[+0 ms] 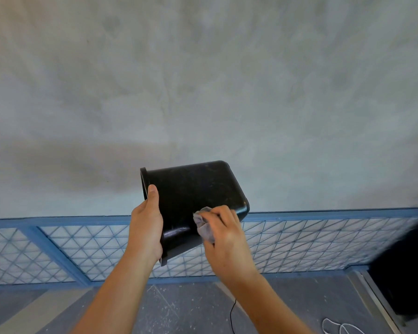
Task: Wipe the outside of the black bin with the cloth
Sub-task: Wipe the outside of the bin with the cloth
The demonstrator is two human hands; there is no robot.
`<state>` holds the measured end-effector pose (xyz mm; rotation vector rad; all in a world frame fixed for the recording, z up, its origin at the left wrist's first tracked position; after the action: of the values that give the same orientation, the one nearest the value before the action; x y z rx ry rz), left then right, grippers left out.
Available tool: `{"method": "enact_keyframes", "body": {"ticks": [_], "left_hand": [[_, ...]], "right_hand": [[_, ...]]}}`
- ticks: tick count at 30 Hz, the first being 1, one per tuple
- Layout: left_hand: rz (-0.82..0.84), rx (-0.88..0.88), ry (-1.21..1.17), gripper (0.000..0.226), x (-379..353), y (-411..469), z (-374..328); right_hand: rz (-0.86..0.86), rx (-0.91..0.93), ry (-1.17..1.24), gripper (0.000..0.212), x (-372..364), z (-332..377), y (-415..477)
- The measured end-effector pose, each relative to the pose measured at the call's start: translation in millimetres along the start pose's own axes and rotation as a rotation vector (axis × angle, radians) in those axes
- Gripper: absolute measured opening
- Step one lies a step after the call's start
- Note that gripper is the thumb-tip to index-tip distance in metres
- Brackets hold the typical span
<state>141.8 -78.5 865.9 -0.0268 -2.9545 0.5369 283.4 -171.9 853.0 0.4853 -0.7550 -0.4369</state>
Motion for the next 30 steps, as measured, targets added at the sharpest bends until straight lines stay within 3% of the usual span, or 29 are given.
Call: {"method": "enact_keyframes", "body": {"ticks": [5,12,17,19,22,24,28,30], "left_hand": [[0.036,-0.032,-0.057,0.051,-12.4,-7.2,-0.9],[-0.030,-0.132,-0.017,0.051,-2.3,-6.0,-5.8],[-0.056,-0.225,-0.022,0.050,-4.5,-15.0,-7.3],[-0.066,-0.244,-0.027,0.050,-1.2,-17.5,-6.1],[-0.118,-0.308,-0.015,0.067,9.7,-17.9,-5.4],[-0.152,-0.369,-0.008,0.080,15.0,-16.3,-5.2],[-0.169,-0.378,-0.027,0.057,22.9,-15.2,-3.8],[-0.165,-0.349,-0.047,0.042,30.4,-12.6,-1.7]], "right_hand": [[0.098,0.057,0.052,0.038,-21.0,29.9,0.7],[-0.043,0.085,-0.042,0.041,8.6,12.9,13.1],[0.053,0.187,0.039,0.029,-22.6,46.5,8.6],[0.017,0.202,-0.011,0.027,-12.4,41.8,25.0],[-0.130,0.147,-0.011,0.028,9.9,17.1,28.9],[-0.136,0.092,0.033,0.031,4.0,16.8,14.8],[0.007,0.138,0.094,0.047,-34.5,53.5,2.4],[-0.024,0.148,0.077,0.046,-31.2,51.5,18.6]]}}
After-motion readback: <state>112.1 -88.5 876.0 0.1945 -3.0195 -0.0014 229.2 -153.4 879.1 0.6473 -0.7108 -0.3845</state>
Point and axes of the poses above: each hand's wrist, its own y-axis towards the middle knuckle, its own x-axis out of the back of the hand, z = x × y, the point moved 6 cm from there along y, towards the middle knuckle, and after that the axes turned 14 degrees about y, right-handed, at the moved point
